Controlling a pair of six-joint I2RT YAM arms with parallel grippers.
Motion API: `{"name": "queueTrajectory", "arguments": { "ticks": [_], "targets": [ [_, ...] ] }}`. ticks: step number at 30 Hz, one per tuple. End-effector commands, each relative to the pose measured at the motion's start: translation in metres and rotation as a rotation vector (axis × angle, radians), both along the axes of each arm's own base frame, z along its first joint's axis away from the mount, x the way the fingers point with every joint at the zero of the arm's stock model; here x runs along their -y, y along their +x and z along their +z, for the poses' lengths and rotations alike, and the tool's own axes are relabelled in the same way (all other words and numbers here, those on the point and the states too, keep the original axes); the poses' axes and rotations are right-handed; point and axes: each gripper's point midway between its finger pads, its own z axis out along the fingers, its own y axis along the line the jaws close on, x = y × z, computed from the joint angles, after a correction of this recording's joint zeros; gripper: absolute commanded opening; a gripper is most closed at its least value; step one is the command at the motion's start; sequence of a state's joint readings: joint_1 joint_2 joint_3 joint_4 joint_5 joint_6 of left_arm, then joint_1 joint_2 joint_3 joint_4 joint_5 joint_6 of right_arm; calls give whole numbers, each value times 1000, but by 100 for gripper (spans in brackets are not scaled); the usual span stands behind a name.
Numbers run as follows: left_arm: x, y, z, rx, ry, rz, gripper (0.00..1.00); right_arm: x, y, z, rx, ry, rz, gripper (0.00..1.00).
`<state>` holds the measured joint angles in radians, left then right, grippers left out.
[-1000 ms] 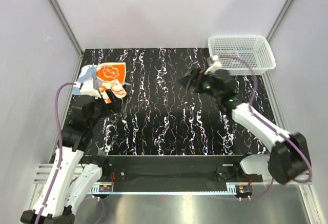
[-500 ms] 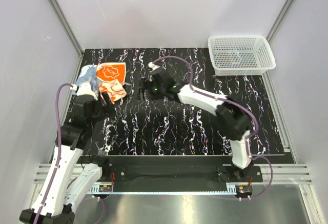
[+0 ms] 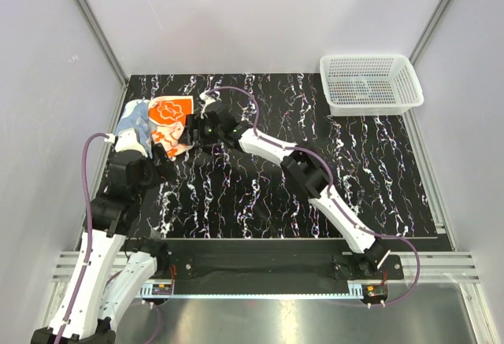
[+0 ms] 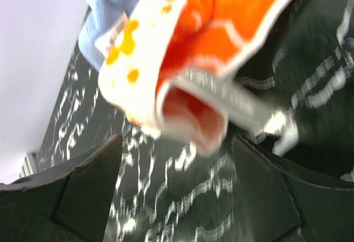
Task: Roll the towels
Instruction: Grab a towel with the right arm, then move the towel to the center of the board
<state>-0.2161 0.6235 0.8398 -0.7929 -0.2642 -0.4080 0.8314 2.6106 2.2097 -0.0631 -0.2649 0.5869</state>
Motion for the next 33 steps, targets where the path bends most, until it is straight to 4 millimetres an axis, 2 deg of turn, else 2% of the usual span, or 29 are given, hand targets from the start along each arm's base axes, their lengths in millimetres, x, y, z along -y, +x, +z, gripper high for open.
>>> {"name": "queueTrajectory", "arguments": {
  "ticks": [1,4,5,6,8,9,10,11,12,14,15,17,18,20,21,23,24,25,26,27,28,29,30,32,33],
  "targets": [
    [2,6,7,38,-9,-3,98,-26,5,20,40,91,21,87],
    [3,6,5,28,-9,-6,98,-29,12,13,46,88,-2,81],
    [3,7,5,27,-9,-7,97,-28,14,12,48,84,-11,63],
    [3,7,3,21,-8,-7,97,-27,14,9,50,78,-12,54],
    [3,7,3,19,-7,-6,97,-26,13,15,60,80,-15,36],
    [3,7,3,21,-7,-6,97,-23,12,10,59,64,-12,19],
    [3,7,3,21,-6,-4,97,-21,12,28,80,77,-11,13],
    [2,7,3,21,-5,-2,97,-19,11,34,91,73,-13,8],
    [2,7,2,20,-4,-2,97,-13,8,51,114,67,-9,1],
    [2,6,1,15,-3,-4,97,-4,8,73,149,46,-23,0],
    [3,7,2,16,-4,-5,97,7,2,97,176,30,-27,0],
    [3,7,2,13,-5,-8,97,24,1,121,204,-2,-65,0],
    [4,7,2,13,-4,-10,96,41,-9,140,202,-26,-82,0],
    [4,7,2,11,-5,-11,96,60,-21,148,170,-61,-111,0],
    [4,7,2,11,-3,-12,96,79,-39,147,101,-84,-126,0],
    [5,7,2,10,-5,-18,96,97,-64,138,-3,-115,-116,5],
    [5,8,2,11,-7,-20,96,118,-90,124,-90,-161,-121,12],
    [6,9,4,14,-8,-24,96,130,-104,113,-131,-193,-128,33],
    [8,9,1,-2,-9,-33,95,145,-115,101,-173,-228,-146,70],
    [9,11,1,-5,-12,-37,95,174,-138,80,-237,-293,-176,84],
    [10,11,0,-14,-13,-37,95,190,-144,69,-251,-334,-212,94],
    [11,13,-2,-22,-18,-33,95,205,-153,61,-266,-371,-231,98],
    [12,17,-6,-44,-24,-29,95,227,-168,51,-288,-419,-248,99],
    [21,26,-11,-58,-70,-33,93,245,-175,46,-277,-458,-274,99],
    [26,33,-19,-94,-95,-22,92,256,-181,49,-269,-473,-276,99]
  ]
}}
